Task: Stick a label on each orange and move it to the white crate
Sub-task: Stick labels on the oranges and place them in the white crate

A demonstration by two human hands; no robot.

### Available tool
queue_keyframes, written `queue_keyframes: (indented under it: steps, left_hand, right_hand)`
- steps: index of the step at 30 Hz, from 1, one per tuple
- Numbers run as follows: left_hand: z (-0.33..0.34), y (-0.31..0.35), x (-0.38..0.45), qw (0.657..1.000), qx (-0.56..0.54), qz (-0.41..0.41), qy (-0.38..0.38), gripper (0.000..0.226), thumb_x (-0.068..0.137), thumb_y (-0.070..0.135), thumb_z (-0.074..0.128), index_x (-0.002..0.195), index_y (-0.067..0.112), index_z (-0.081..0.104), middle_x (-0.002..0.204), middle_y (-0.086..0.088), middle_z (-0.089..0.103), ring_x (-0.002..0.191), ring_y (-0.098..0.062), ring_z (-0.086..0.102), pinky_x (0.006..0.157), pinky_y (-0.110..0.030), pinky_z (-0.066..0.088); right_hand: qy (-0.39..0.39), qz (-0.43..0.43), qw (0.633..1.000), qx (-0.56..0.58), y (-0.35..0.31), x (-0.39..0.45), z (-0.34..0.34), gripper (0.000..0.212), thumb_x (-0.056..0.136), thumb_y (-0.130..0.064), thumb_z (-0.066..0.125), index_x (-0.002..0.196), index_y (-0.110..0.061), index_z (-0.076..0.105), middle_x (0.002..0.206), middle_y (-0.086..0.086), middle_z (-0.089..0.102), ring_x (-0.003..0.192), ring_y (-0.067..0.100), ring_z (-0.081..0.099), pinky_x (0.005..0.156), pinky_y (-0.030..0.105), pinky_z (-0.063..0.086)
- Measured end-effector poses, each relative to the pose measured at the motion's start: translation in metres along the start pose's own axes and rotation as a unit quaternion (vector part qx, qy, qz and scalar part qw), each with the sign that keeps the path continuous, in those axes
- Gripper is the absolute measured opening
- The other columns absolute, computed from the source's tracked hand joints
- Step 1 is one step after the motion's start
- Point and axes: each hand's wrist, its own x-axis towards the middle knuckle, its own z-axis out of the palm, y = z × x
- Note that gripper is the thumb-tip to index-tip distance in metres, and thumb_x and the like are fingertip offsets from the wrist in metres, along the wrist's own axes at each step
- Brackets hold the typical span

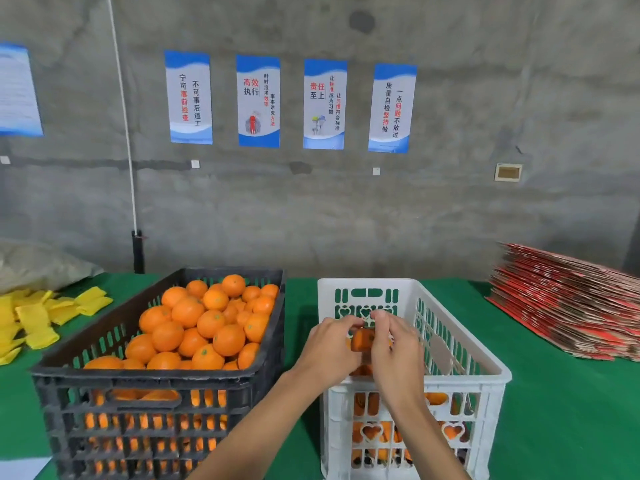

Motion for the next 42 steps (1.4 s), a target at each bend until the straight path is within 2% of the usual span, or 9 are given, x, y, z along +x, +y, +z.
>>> queue_keyframes:
  steps: [7,10,14,19,25,31,34,38,42]
  left_hand:
    - [-0.073,-0.034,-0.024,0.996,0.046,0.007,0.075,0.036,0.099,0.025,0.063,0.135,0.021,0.063,0.13,0.001,0.068,0.121,-0.019,0.061,0.101,-0.042,0.052]
    - [-0.127,-0.074,-0.038,0.982,0.139,-0.1,0.078,0.033,0.104,0.035,0.057,0.133,0.02,0.062,0.13,-0.005,0.067,0.123,-0.026,0.06,0.097,-0.043,0.051]
    - [-0.188,-0.139,-0.053,0.894,0.266,-0.355,-0.063,0.051,0.099,0.048,0.06,0.138,0.015,0.055,0.145,-0.015,0.056,0.138,-0.039,0.047,0.109,-0.052,0.045]
    - [-0.232,-0.211,-0.066,0.81,0.339,-0.456,-0.143,0.054,0.094,0.031,0.065,0.142,0.007,0.054,0.151,-0.018,0.049,0.141,-0.044,0.042,0.113,-0.052,0.043]
    - [-0.233,-0.214,-0.061,0.821,0.414,-0.372,-0.126,0.048,0.094,0.021,0.07,0.138,0.012,0.053,0.138,-0.015,0.055,0.135,-0.04,0.045,0.109,-0.047,0.045]
    - [-0.219,-0.126,-0.089,0.973,0.176,-0.036,0.143,0.054,0.072,0.039,0.077,0.121,0.035,0.056,0.12,0.006,0.044,0.113,-0.021,0.043,0.098,-0.037,0.044]
    - [-0.182,-0.08,-0.111,0.974,0.079,0.09,0.194,0.054,0.076,0.041,0.077,0.125,0.032,0.058,0.124,0.01,0.045,0.121,-0.013,0.048,0.097,-0.026,0.047]
    - [-0.131,-0.056,-0.136,0.951,0.127,0.166,0.226,0.056,0.078,0.017,0.081,0.13,0.014,0.062,0.133,-0.005,0.049,0.128,-0.023,0.05,0.106,-0.032,0.046]
    - [-0.077,-0.072,-0.165,0.947,0.139,0.217,0.193,0.057,0.085,0.017,0.081,0.136,0.015,0.056,0.143,-0.005,0.051,0.132,-0.027,0.052,0.108,-0.031,0.044]
  right_hand:
    - [-0.102,-0.051,0.989,0.099,-0.038,-0.01,0.067,0.035,0.106,-0.037,0.041,0.12,-0.028,0.072,0.118,-0.019,0.068,0.117,0.0,0.058,0.101,0.023,0.045]
    - [-0.168,-0.072,0.977,0.108,-0.057,-0.02,0.105,0.03,0.105,-0.045,0.041,0.116,-0.041,0.069,0.114,-0.029,0.066,0.116,-0.007,0.056,0.096,0.013,0.042]
    - [-0.247,-0.069,0.962,0.097,-0.074,-0.03,0.146,0.036,0.104,-0.051,0.045,0.129,-0.037,0.067,0.125,-0.023,0.065,0.12,-0.006,0.056,0.1,0.023,0.048]
    - [-0.28,-0.058,0.958,0.024,-0.088,-0.031,0.169,0.043,0.101,-0.058,0.045,0.142,-0.044,0.052,0.13,-0.024,0.061,0.12,0.004,0.058,0.099,0.038,0.051]
    - [-0.286,-0.042,0.957,0.011,-0.09,-0.031,0.168,0.042,0.101,-0.055,0.047,0.141,-0.044,0.048,0.122,-0.024,0.063,0.114,0.005,0.06,0.097,0.04,0.052]
    - [-0.243,-0.075,0.962,0.098,-0.097,-0.036,0.149,0.043,0.102,-0.054,0.05,0.142,-0.038,0.053,0.132,-0.027,0.058,0.123,-0.012,0.05,0.103,0.022,0.046]
    - [-0.212,-0.14,0.956,0.147,-0.097,-0.048,0.125,0.041,0.101,-0.052,0.055,0.138,-0.035,0.059,0.136,-0.026,0.056,0.128,-0.003,0.053,0.103,0.021,0.047]
    - [-0.107,-0.183,0.958,0.194,-0.071,-0.072,0.081,0.031,0.093,-0.026,0.076,0.122,-0.015,0.072,0.126,-0.008,0.068,0.115,0.019,0.067,0.095,0.038,0.057]
    - [-0.079,-0.208,0.96,0.172,-0.031,-0.11,0.052,0.028,0.091,-0.019,0.079,0.117,-0.009,0.073,0.122,0.0,0.069,0.111,0.023,0.068,0.09,0.034,0.057]
